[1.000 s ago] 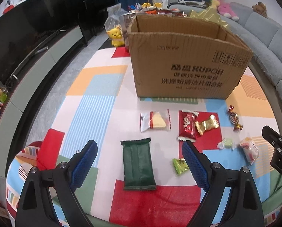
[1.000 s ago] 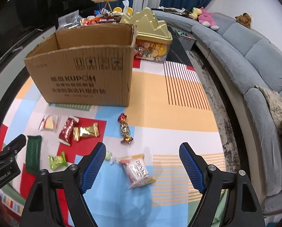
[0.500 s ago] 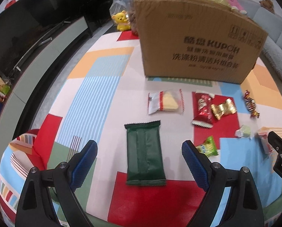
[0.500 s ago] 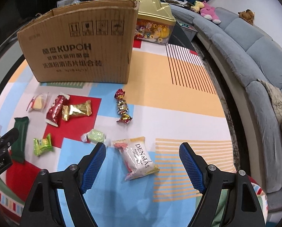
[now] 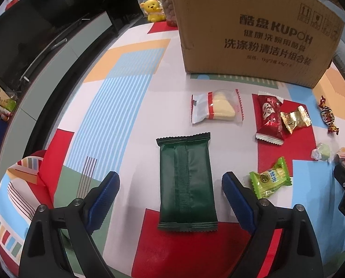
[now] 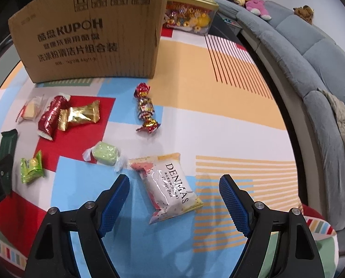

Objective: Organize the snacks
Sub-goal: 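Lower the left tool onto the dark green bar while the right tool lowers onto the white Denmas bag, then carry the green bar with the left tool while the right tool carries the Denmas bag over the box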

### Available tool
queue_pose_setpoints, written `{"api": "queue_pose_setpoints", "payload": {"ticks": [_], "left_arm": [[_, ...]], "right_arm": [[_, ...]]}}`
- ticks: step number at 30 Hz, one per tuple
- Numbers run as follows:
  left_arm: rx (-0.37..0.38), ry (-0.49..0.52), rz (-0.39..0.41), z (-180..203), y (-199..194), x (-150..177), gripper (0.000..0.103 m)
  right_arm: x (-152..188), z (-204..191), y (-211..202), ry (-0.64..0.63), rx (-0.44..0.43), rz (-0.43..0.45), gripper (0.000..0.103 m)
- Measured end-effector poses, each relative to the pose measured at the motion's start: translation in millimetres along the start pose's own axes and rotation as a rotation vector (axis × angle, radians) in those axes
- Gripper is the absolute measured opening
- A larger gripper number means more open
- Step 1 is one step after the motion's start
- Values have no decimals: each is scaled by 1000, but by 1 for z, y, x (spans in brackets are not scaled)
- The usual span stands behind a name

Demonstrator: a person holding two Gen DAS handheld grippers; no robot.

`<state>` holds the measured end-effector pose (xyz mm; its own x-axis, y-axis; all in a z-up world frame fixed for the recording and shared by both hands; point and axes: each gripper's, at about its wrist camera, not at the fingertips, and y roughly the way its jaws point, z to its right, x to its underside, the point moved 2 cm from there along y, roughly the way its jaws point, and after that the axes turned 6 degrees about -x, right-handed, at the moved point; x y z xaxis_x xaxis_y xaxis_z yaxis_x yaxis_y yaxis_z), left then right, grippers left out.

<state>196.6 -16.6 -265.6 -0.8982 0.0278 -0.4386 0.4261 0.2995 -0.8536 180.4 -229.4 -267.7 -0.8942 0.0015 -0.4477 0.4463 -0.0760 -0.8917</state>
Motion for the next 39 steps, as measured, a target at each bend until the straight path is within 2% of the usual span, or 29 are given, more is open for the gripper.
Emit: {"api": "queue_pose_setpoints", "payload": {"ticks": [7, 12, 14, 17, 19, 22, 39], "left_arm": [[10, -4, -1, 0, 8, -2, 87], [40, 1, 8, 5, 4, -1, 75], [54, 9, 11, 7, 1, 0, 66], [75, 12, 9, 10, -1, 0, 59], [90, 9, 6, 10, -1, 1, 55], [113, 10, 4, 11, -2, 1, 45], [120, 19, 25, 9, -14, 1, 42]], "right_arm": [[-2, 0, 4, 4, -14, 8, 80], [-5, 7, 10, 55, -59, -5, 80], [-5, 9, 11, 77, -90, -10, 76], [-5, 6, 11, 80, -122, -10, 65], [-5, 2, 10, 74, -144, -9, 53], [-4, -3, 8, 62, -151, -8, 47], [-3, -5, -10, 55, -165, 20, 44]]}}
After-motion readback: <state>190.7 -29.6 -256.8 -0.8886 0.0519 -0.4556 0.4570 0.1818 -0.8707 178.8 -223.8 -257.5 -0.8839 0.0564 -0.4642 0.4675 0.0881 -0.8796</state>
